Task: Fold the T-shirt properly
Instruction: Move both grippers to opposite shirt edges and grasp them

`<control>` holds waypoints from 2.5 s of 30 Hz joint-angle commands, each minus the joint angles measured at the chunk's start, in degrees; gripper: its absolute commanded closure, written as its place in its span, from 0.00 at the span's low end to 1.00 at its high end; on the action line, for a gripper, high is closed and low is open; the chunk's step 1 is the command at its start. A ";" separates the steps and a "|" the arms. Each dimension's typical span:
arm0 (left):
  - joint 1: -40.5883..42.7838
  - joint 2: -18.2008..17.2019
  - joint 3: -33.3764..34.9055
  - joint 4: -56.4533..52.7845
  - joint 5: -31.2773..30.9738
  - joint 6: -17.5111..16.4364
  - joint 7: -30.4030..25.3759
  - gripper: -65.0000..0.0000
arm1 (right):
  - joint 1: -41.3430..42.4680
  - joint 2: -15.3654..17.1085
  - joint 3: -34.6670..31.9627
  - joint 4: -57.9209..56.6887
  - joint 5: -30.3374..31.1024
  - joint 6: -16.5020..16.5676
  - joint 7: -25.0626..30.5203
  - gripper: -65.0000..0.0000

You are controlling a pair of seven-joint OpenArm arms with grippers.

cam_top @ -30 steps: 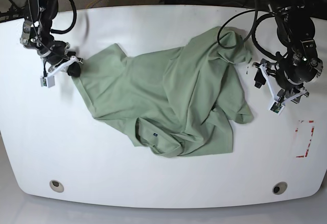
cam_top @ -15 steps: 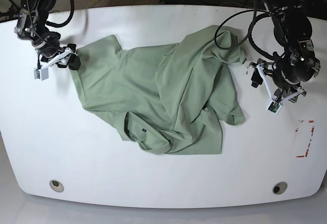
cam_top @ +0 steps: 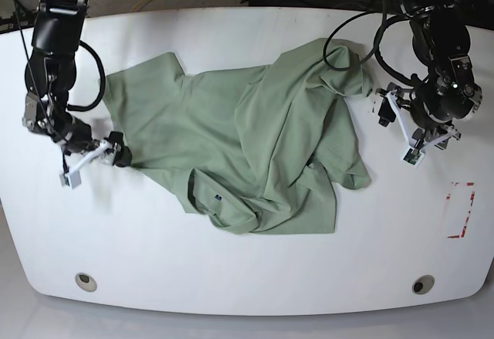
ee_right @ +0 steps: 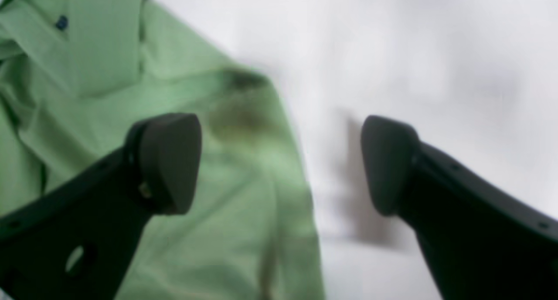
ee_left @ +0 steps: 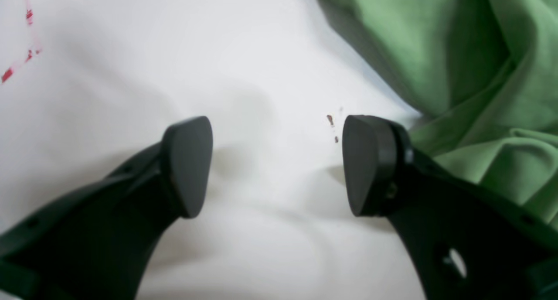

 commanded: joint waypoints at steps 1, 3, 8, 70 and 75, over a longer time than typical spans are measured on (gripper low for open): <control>-0.82 -0.75 -0.11 0.93 -0.43 0.18 -0.69 0.34 | 5.10 1.77 -2.66 -4.63 -1.07 3.85 3.01 0.15; -0.82 -0.75 -0.11 0.93 -0.43 0.18 -0.69 0.34 | 8.88 1.77 -6.09 -9.21 -4.32 7.27 5.12 0.15; -0.82 -0.75 -0.38 0.93 -0.43 0.18 -0.69 0.34 | 15.04 0.45 -11.63 -16.85 -11.88 17.38 7.50 0.15; -23.85 6.63 9.64 -46.54 -0.78 8.09 -16.07 0.34 | 12.75 -10.18 -11.63 -17.38 -27.45 18.22 13.47 1.00; -23.50 6.63 9.64 -46.54 -0.87 8.00 -15.45 0.50 | 12.93 -10.18 -11.63 -17.38 -27.45 18.22 13.47 1.00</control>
